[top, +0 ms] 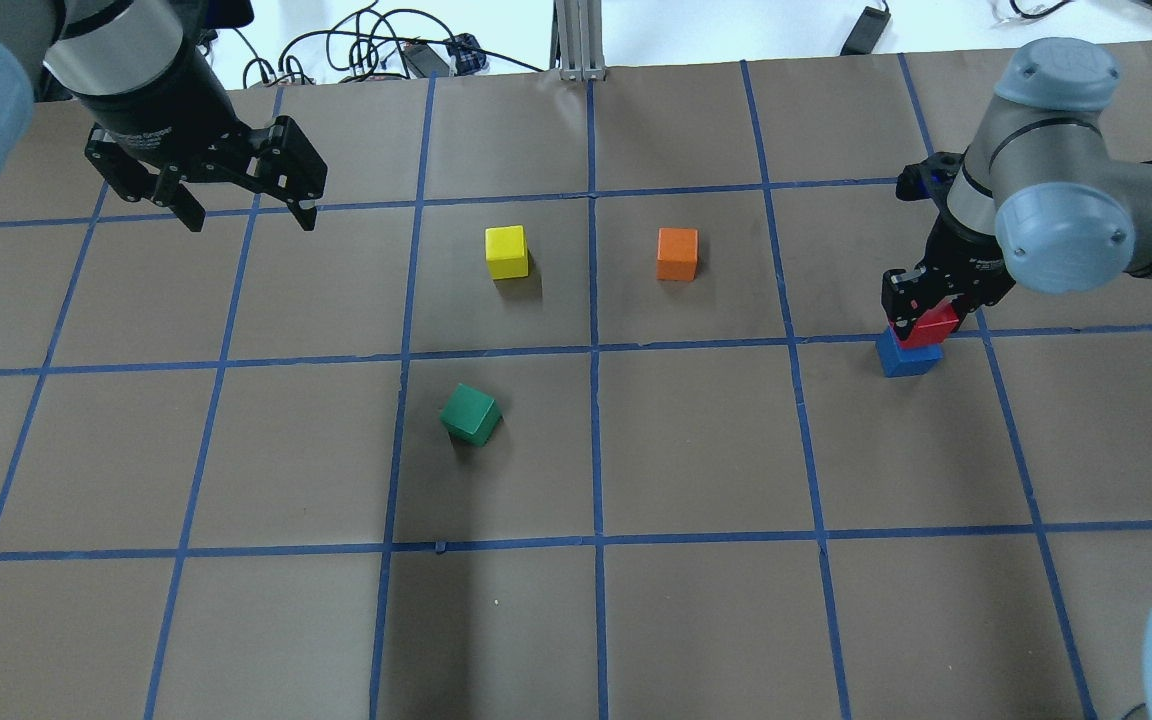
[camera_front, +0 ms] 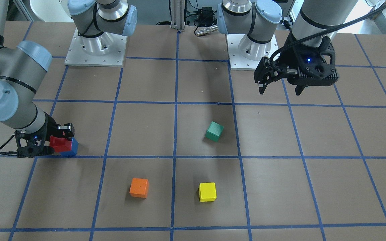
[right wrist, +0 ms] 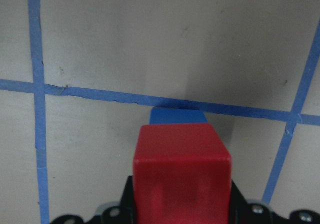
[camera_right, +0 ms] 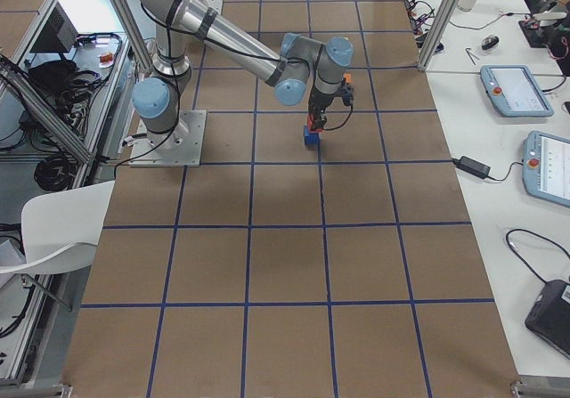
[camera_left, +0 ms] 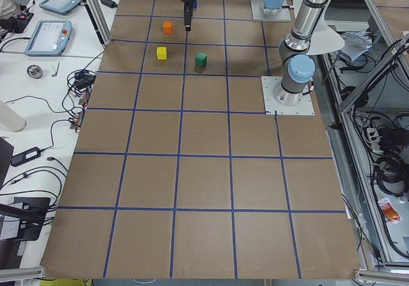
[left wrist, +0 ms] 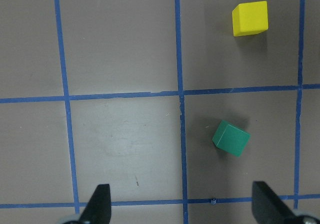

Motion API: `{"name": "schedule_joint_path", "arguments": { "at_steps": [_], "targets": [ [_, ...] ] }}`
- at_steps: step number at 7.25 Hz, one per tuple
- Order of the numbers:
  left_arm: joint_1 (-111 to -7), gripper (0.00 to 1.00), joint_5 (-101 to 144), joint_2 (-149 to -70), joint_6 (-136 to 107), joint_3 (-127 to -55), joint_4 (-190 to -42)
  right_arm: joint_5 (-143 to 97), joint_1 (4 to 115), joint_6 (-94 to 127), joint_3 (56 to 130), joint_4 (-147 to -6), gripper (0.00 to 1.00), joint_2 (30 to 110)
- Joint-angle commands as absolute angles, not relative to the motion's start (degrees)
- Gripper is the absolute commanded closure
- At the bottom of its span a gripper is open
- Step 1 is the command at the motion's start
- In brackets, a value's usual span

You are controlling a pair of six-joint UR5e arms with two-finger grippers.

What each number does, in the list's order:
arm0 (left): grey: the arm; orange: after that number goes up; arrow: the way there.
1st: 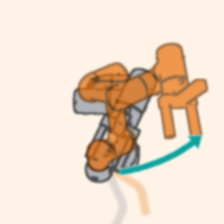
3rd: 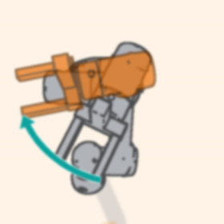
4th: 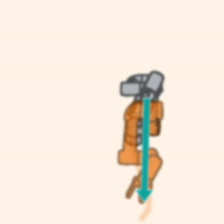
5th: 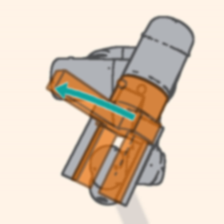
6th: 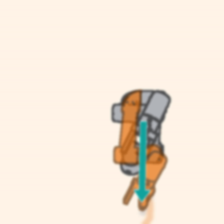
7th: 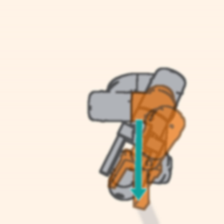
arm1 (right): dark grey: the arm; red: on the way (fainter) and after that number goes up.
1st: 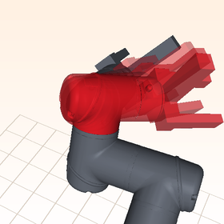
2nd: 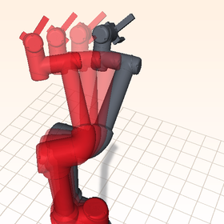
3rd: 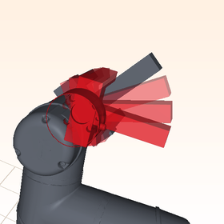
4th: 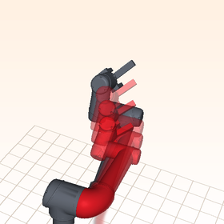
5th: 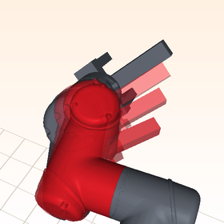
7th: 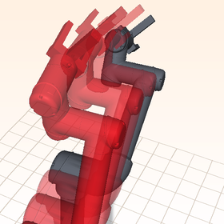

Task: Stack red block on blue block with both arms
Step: 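Lower the red cube onto the blue cube and open the right gripper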

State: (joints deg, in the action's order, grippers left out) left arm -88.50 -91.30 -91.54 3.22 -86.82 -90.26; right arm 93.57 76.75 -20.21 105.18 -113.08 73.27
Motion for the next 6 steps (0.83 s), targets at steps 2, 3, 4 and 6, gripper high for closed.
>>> {"name": "schedule_joint_path", "arguments": {
  "at_steps": [2,3,4,6],
  "targets": [
    [-88.5,0.00,-91.2,-91.6,3.2,-86.8,-90.3,93.4,75.4,-20.2,105.5,-112.9,1.00,73.3],
    [-88.5,0.00,-91.2,-91.6,3.2,-86.8,-90.3,92.9,75.4,-20.1,105.4,-112.6,1.00,73.6],
    [-88.5,0.00,-91.2,-91.6,3.2,-86.8,-90.3,92.7,75.5,-20.2,105.5,-112.4,1.00,73.6],
    [-88.5,0.00,-91.2,-91.6,3.2,-86.8,-90.3,92.7,75.5,-20.3,105.5,-112.4,1.00,73.3]
  ]
}}
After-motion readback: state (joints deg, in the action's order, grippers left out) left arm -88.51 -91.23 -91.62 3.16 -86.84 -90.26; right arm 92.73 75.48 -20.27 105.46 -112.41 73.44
